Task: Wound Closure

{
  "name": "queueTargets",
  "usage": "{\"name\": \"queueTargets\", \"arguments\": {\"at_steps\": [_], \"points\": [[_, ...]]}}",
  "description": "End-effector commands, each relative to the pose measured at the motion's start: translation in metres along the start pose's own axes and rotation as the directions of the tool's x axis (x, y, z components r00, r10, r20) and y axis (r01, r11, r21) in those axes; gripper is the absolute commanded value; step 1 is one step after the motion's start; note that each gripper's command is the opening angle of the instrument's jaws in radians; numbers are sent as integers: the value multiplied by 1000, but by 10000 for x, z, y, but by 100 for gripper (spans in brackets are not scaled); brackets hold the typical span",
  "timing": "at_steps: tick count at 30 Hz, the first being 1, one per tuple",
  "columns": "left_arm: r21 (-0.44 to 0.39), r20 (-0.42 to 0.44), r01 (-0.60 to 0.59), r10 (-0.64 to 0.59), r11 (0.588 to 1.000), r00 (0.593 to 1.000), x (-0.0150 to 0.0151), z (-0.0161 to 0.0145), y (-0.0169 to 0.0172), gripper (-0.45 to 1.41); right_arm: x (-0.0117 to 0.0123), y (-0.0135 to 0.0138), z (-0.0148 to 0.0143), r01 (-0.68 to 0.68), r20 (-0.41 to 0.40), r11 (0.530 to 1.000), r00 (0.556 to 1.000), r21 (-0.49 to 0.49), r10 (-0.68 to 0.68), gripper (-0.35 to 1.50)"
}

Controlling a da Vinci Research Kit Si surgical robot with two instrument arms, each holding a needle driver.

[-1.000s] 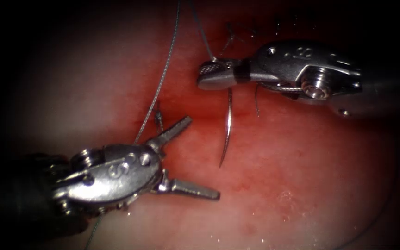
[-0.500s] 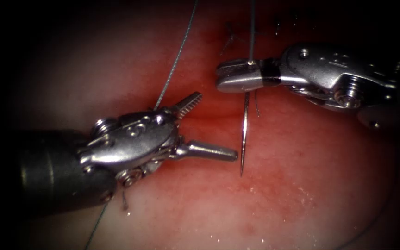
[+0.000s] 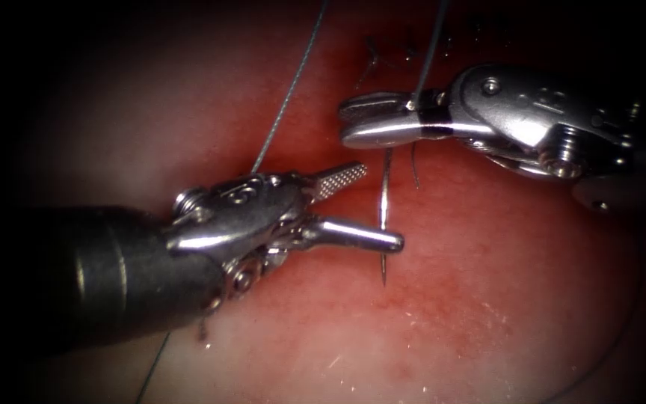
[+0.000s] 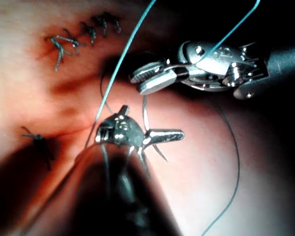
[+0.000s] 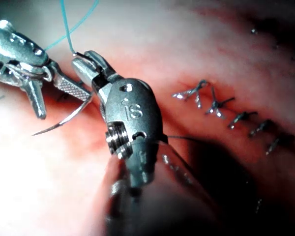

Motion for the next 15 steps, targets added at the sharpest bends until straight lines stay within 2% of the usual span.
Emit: {"name": "queueTargets", "arguments": {"at_steps": [1,6,10,13,15], "points": [[-20,-2,18,-18,1000,1000,-1,6,-2,96,-5,-2,12,3,-7,1000,1000,3,-3,-35],[-62,-10,25,-26,998,1000,0,6,-2,78,-7,-7,20,8,-13,1000,1000,12,-8,-35],[-56,-12,21,-21,998,1000,1,5,-5,59,-6,-7,23,19,-6,1000,1000,3,-19,-35],[-62,-9,19,-20,998,1000,2,3,-9,24,-6,-8,24,19,-4,1000,1000,-3,-19,-35],[-70,-5,17,-18,997,1000,1,0,-11,-23,-6,-8,24,19,0,1000,1000,-4,-19,-35]]}}
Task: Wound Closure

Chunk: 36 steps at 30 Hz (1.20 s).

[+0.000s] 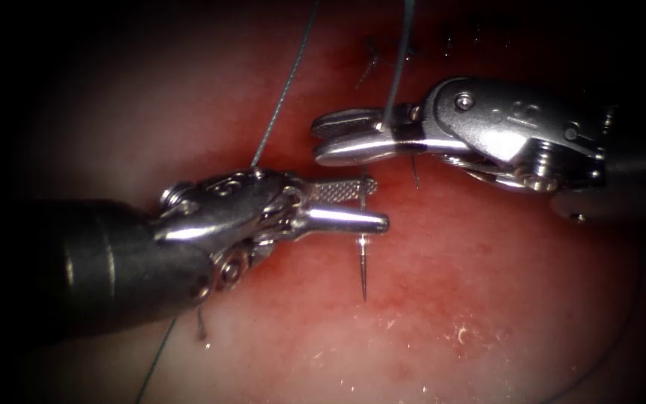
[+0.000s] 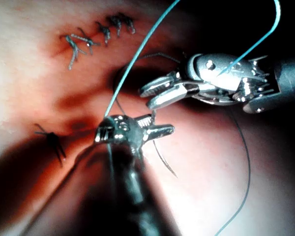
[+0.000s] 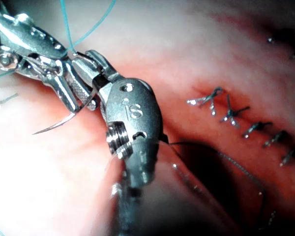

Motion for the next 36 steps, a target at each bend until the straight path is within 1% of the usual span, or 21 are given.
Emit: {"name": "queueTargets", "arguments": {"at_steps": [1,6,14,15,18,19,20,21,22,23,24,27,29,34,36], "points": [[-9,1,4,-4,1000,1000,-1,5,-4,-45,-4,-1,8,-1,0,1000,1000,1,1,-35],[-22,-16,49,-49,999,999,2,-4,-6,-45,-4,-1,9,5,-6,1000,1000,-2,-5,-35],[-22,-25,53,-53,998,998,7,-11,-5,-45,-4,-2,15,4,-15,1000,1000,-19,-4,-35],[-22,-29,53,-54,998,998,8,-11,-5,-45,-3,-2,16,4,-17,1000,1000,-23,-4,-28],[-19,-37,56,-56,998,998,10,-13,-4,-45,-3,-3,17,3,-31,999,1000,-36,-4,22],[-17,-38,57,-57,998,998,11,-14,-4,-45,-3,-4,17,3,-34,999,999,-44,-4,34],[-12,-43,59,-59,998,997,13,-16,-3,-45,-3,-5,17,1,-44,998,999,-67,-3,51],[-12,-43,59,-59,998,997,13,-16,-3,-45,-3,-5,17,1,-44,998,999,-67,-3,51],[-10,-43,60,-60,998,997,14,-18,-3,-45,-3,-6,16,-2,-48,996,999,-87,-3,57],[-11,-43,61,-62,998,997,15,-19,-3,-45,-3,-6,16,-4,-55,995,998,-101,-2,69],[-14,-42,63,-63,998,997,17,-21,-2,-45,-2,-7,16,-4,-60,995,998,-104,-2,73],[-13,-41,67,-67,998,997,20,-27,-2,-45,-2,-9,17,-6,-71,994,997,-109,-2,73],[-14,-44,68,-69,998,997,21,-29,-1,-45,-1,-10,17,0,-74,994,997,-111,-8,69],[-11,-45,67,-67,998,997,19,-27,-1,-45,2,-9,15,17,-86,993,996,-119,-27,68],[-10,-46,67,-67,998,997,19,-26,-1,-45,5,-9,14,19,-91,993,995,-120,-30,61]]}}
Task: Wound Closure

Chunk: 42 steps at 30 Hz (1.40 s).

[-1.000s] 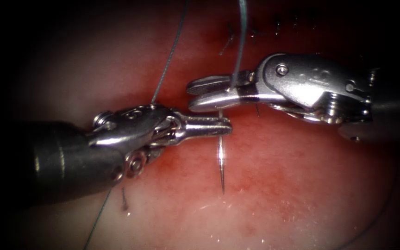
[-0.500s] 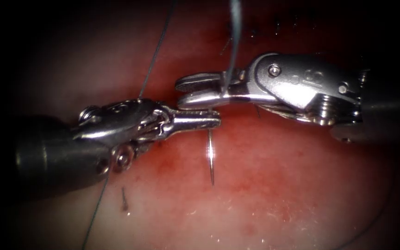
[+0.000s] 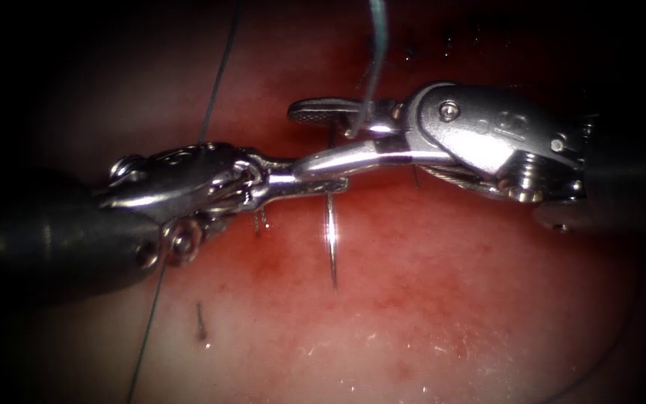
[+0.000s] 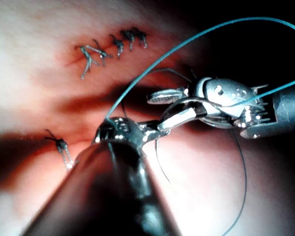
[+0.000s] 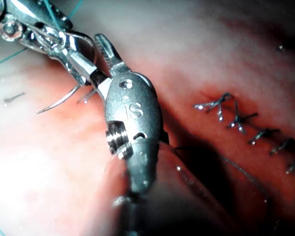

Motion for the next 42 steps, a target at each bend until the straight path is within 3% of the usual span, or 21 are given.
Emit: {"name": "queueTargets", "arguments": {"at_steps": [1,14,15,17,21,26,27,30,31,33,38,42], "points": [[0,0,-2,2,1000,1000,-1,7,-5,-45,-2,-2,6,4,-6,1000,1000,-1,-4,57],[2,-1,3,-2,1000,1000,-4,9,-3,-45,8,-1,4,47,-24,998,999,-37,-48,49],[2,-1,2,-2,1000,1000,-4,10,-3,-45,8,-1,4,47,-25,998,999,-41,-48,42],[0,-1,2,-2,1000,1000,-5,10,-3,-45,8,-2,4,53,-17,997,998,-58,-54,-35],[0,-1,2,-2,1000,1000,-5,11,-2,-45,4,-3,3,66,36,989,997,-130,-62,-35],[-13,4,-2,2,1000,1000,-6,11,2,-45,-7,1,0,72,67,990,996,-119,-65,-35],[-14,1,-1,1,1000,1000,-5,11,3,-25,-9,2,-1,74,69,990,995,-117,-66,-35],[13,-10,-11,11,1000,1000,-2,11,2,108,-10,6,-5,74,61,992,996,-99,-68,-35],[41,-17,-41,42,998,999,-1,11,2,123,-10,7,-6,74,57,993,996,-90,-69,-35],[71,-21,-83,85,994,996,-1,9,0,140,-9,9,-7,65,47,995,997,-69,-62,-35],[110,46,-201,197,973,979,-12,-3,-4,140,-7,21,-8,60,32,997,998,-38,-59,-35],[151,178,-403,376,903,909,-32,-11,-11,140,-14,37,-7,64,32,997,998,-32,-63,-35]]}}
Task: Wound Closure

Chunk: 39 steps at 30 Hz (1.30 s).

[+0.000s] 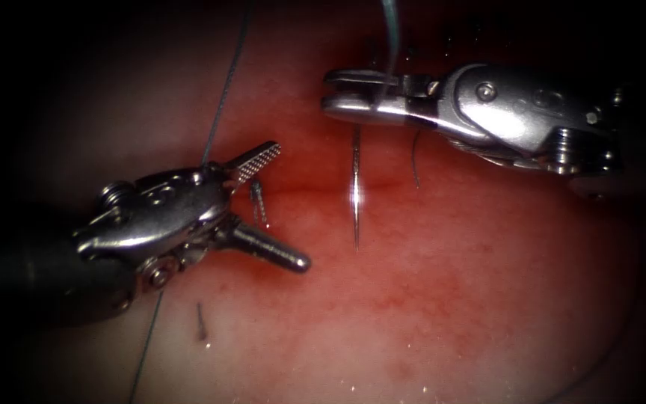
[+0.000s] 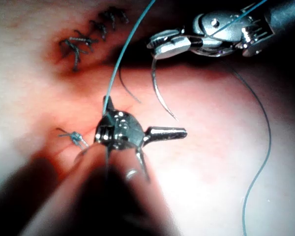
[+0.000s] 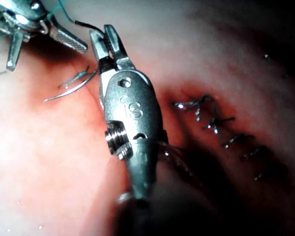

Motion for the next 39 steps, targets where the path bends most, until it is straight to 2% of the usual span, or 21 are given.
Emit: {"name": "queueTargets", "arguments": {"at_steps": [1,3,8,12,14,16,26,32,39], "points": [[12,33,-84,83,996,996,-10,8,-3,140,-12,8,10,4,-5,1000,1000,1,-4,-35],[40,74,-121,118,992,990,-19,11,-4,138,-20,18,14,12,-12,1000,1000,4,-12,-35],[163,122,-205,187,965,975,-41,29,-16,108,-46,35,25,157,-30,988,987,7,-157,-35],[165,128,-242,223,956,966,-57,48,-25,72,-65,44,35,232,-48,973,972,5,-231,-35],[118,129,-305,290,945,948,-66,56,-29,67,-71,47,39,256,-59,967,965,2,-255,-35],[96,123,-310,298,946,947,-72,60,-30,62,-77,49,44,274,-62,962,960,-9,-274,-35],[60,207,-313,295,948,933,-83,57,-22,52,-95,47,57,307,-85,951,948,-24,-308,-35],[42,308,-266,241,963,920,-95,55,-17,56,-98,45,63,387,-129,922,913,-29,-387,-35],[58,336,-278,243,959,910,-99,55,-24,61,-100,42,70,398,-152,917,904,-41,-399,-35]]}}
